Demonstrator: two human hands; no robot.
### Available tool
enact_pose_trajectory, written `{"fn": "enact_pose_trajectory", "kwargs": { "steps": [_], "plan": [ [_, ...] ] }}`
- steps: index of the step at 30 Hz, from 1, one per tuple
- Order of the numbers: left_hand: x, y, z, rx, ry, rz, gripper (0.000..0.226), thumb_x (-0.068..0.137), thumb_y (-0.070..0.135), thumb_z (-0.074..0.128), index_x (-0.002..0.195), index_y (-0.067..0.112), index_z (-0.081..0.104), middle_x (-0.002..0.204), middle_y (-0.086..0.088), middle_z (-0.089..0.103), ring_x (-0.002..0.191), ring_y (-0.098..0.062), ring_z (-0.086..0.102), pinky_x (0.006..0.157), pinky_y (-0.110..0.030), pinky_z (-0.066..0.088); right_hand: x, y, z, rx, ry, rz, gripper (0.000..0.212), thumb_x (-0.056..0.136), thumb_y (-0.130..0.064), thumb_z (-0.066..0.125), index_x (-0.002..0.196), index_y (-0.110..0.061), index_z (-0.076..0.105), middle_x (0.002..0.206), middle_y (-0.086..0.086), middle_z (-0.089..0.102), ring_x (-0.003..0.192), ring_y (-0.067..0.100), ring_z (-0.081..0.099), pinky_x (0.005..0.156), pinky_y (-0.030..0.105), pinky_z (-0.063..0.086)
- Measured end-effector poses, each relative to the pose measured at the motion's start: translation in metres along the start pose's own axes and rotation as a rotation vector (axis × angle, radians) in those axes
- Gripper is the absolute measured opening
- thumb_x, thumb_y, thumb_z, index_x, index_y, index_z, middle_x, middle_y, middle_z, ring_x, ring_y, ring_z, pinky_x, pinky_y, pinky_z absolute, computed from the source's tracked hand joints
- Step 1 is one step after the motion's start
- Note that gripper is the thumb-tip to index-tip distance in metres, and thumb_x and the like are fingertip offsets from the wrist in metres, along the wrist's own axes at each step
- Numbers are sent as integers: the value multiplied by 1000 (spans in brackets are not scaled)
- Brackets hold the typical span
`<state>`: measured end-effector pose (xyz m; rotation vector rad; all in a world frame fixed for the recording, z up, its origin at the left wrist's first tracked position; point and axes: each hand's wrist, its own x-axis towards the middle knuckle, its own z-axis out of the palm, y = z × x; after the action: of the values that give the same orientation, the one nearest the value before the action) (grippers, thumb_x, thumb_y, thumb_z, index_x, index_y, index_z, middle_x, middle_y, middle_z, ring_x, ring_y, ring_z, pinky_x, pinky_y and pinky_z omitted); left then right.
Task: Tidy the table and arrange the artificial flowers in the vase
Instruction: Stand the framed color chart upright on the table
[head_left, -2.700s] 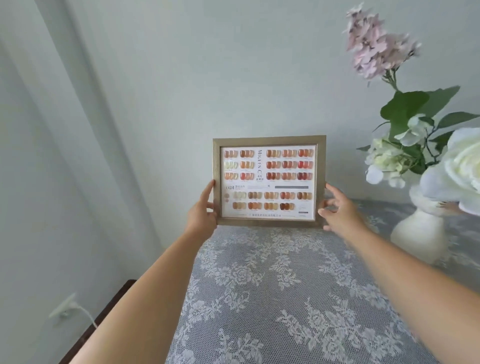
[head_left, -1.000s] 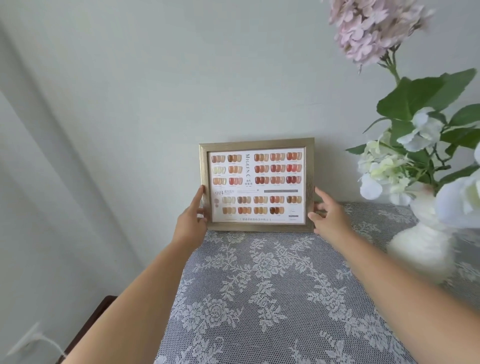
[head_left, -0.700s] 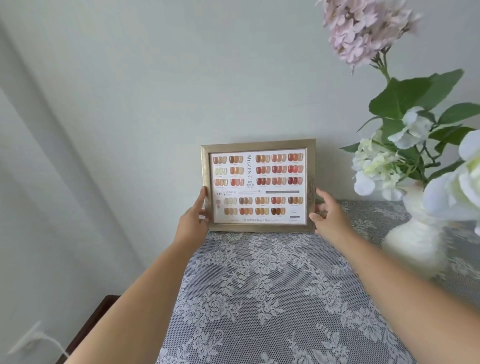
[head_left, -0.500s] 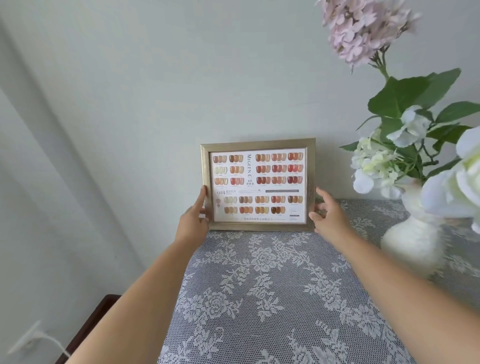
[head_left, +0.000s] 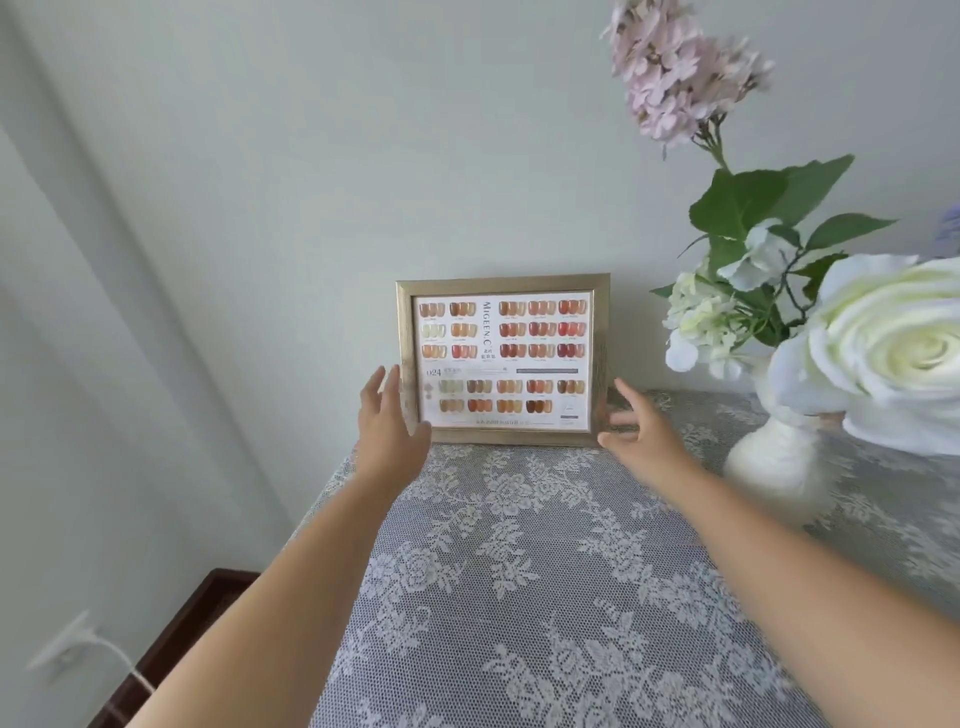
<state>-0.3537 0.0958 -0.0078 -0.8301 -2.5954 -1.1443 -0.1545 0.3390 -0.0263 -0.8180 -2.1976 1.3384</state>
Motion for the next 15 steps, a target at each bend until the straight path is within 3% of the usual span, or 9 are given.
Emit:
{"fn": "enact_pose_trajectory", "kwargs": {
  "steps": [5,8,11,15],
  "plan": [
    [-47,29,-17,10,-103,105,71,88,23,63,149,32,27,156,13,15,141,-19,26,112,-47,34,-28,-4,-9,-33,-49,-61,76,87,-19,67,146,-40,23,126,-9,49,95,-3,54,60,14,44],
    [-83,48,-29,26,-178,165,64,90,28,62,147,33,33,155,10,22,131,-12,33,111,-41,31,-50,-9,-19,-9,-64,-81,66,87,-20,66,141,-38,34,130,-4,50,101,4,55,66,19,44],
    [-124,63,-39,65,-298,172,60,90,34,61,145,33,38,153,8,27,136,-16,32,112,-43,31,-76,-9,-34,-47,-109,-118,58,86,-22,68,135,-39,43,130,-5,52,102,5,55,72,19,42],
    [-178,79,-46,124,-493,166,54,91,42,60,142,35,43,151,6,32,133,-16,34,112,-49,31,-117,-7,-58,-77,-212,-149,39,85,-24,69,109,-51,55,128,-4,55,99,2,57,72,19,45]
  ]
}}
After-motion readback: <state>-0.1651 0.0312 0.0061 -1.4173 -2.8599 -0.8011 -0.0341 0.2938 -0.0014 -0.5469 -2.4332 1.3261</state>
